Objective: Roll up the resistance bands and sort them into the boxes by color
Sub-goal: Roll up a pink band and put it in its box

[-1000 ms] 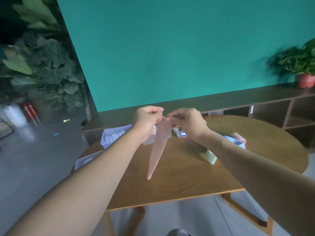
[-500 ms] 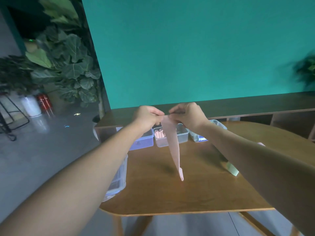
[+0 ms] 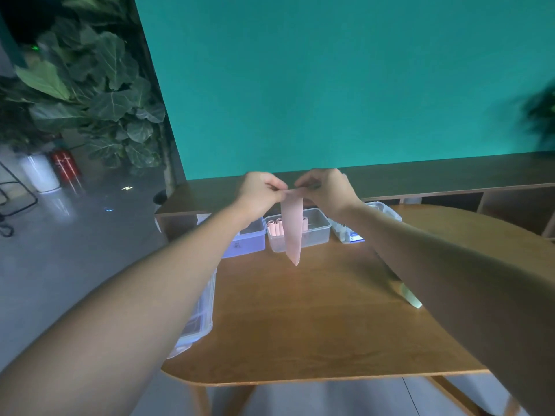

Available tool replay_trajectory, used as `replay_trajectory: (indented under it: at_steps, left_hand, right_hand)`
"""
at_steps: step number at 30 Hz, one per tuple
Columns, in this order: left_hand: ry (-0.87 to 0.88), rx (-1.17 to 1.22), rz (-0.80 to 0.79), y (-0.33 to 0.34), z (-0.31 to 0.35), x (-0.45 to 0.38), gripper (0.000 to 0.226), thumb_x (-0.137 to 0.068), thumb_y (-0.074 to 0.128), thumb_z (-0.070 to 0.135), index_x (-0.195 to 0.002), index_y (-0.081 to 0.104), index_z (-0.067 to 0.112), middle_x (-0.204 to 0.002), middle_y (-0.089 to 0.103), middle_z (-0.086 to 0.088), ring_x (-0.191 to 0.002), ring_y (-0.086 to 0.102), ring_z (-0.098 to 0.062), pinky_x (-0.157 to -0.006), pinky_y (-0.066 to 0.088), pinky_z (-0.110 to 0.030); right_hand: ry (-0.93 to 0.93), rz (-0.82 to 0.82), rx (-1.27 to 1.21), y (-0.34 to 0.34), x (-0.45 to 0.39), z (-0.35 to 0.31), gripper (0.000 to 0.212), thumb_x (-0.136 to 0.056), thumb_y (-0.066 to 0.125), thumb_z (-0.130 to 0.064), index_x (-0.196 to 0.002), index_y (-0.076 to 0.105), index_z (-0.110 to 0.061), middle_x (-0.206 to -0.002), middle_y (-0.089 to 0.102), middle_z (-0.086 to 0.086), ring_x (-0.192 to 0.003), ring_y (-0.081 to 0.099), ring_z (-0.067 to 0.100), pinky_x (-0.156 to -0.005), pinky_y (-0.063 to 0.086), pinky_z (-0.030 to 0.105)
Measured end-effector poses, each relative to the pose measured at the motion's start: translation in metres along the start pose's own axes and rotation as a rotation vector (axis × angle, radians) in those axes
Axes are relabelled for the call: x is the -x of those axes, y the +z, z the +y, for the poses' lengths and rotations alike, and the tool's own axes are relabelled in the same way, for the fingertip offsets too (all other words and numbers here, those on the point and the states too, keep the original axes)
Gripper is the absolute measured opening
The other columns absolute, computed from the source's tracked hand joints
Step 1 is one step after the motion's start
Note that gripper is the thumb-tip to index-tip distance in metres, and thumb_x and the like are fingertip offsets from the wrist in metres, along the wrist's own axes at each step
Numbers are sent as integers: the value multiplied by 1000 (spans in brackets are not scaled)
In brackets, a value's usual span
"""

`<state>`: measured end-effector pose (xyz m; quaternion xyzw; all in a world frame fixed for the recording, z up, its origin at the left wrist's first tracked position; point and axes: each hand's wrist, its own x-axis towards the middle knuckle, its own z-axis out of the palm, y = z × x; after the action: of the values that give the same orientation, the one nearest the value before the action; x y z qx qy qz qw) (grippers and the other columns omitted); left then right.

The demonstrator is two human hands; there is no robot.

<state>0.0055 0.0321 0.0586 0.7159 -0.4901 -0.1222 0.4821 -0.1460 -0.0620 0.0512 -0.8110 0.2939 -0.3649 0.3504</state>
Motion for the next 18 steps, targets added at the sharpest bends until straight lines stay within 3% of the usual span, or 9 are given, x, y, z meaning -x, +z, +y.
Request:
replay_trajectory:
  at_steps: [3,6,9,13,18]
  left_hand:
    - [-35,2,-48,15,-21,24,11,-81,83,13,-82,75,21,-88,76,1,-85,71,-17,-79,57,-29]
    - [-92,-39,-117,35,-49,63,11,-79,81,15,-79,78,26,-81,76,8,-83,72,-15,-80,57,-30]
    - [-194,-16,-210,48,-69,105,14,-80,80,10,-90,80,19,-80,77,4,-75,72,-19,-76,58,-26]
    - [-287,23,-345,56,-87,149,14,-84,76,5,-98,77,10,-85,76,-11,-75,68,-15,-66,53,-23]
    - [-296,-53,-367,65,-109,178,10,-84,76,12,-92,77,18,-80,77,-3,-78,71,-13,-74,60,-31]
  right_hand:
    - [45,-45,7,7,24,14,13,-86,77,-9,-98,74,-13,-89,74,1,-56,68,2,-46,51,20]
    - [134,-156,53,17,60,37,12,-89,73,-9,-99,72,-16,-96,74,-1,-54,68,10,-39,43,21]
    - [239,-291,61,24,99,58,14,-87,75,-9,-99,71,-16,-94,75,1,-50,65,10,-37,37,20]
    - [342,-418,89,28,141,77,14,-86,73,-10,-98,72,-17,-70,75,2,-54,67,11,-39,38,19]
    - [438,-471,44,37,170,95,16,-83,80,-22,-98,74,-20,-80,77,0,-65,73,13,-44,44,21]
